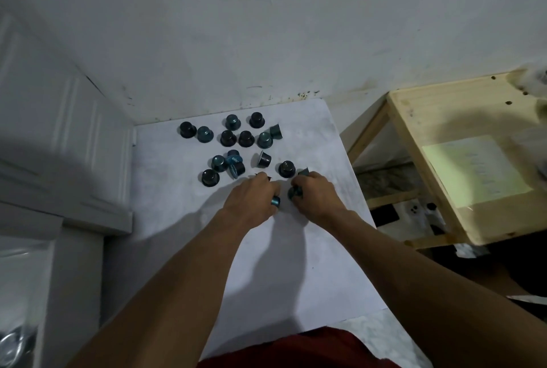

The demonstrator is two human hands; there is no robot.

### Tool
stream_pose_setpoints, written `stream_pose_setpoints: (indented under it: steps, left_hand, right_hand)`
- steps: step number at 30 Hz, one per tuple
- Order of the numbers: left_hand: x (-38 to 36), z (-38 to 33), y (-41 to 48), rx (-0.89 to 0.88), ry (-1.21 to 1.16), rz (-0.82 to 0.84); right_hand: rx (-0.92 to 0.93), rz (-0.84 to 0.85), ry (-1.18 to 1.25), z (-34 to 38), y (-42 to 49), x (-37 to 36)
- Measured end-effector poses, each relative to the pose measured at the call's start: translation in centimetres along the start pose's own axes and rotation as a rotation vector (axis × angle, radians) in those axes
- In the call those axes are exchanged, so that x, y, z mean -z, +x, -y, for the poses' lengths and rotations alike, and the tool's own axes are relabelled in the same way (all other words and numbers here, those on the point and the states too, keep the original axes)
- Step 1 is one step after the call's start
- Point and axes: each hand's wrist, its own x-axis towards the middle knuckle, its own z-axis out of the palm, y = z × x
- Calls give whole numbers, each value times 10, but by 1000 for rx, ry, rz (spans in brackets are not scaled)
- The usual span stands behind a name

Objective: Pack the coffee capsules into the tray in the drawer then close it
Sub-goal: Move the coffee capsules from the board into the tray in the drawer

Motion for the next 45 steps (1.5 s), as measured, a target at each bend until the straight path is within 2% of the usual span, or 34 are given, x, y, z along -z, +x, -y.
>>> stream_pose_setpoints:
  steps: [6,16,27,32,38,42,45]
  left_hand:
    - [-1,3,1,16,-22,0]
    - [9,8,-14,18,-73,-90]
    - [20,2,-83,106,-226,-191]
    - [25,6,-122,182,-239,-269]
    - [38,25,-172,201,-183,-356]
    - [45,52,-219,252,-204,-426]
    - [48,80,-267,304,-223,-478]
  right_hand:
    - [15,-2,10,-2,3,2]
    - [26,-18,-15,2,-10,11]
    - [107,-85,42,32,-58,19]
    - [127,-93,136,59,-81,14]
    - [220,-186,93,104,-98,10]
    - [251,-215,148,150,-112,3]
    - [345,-257,186,196,-129,-13]
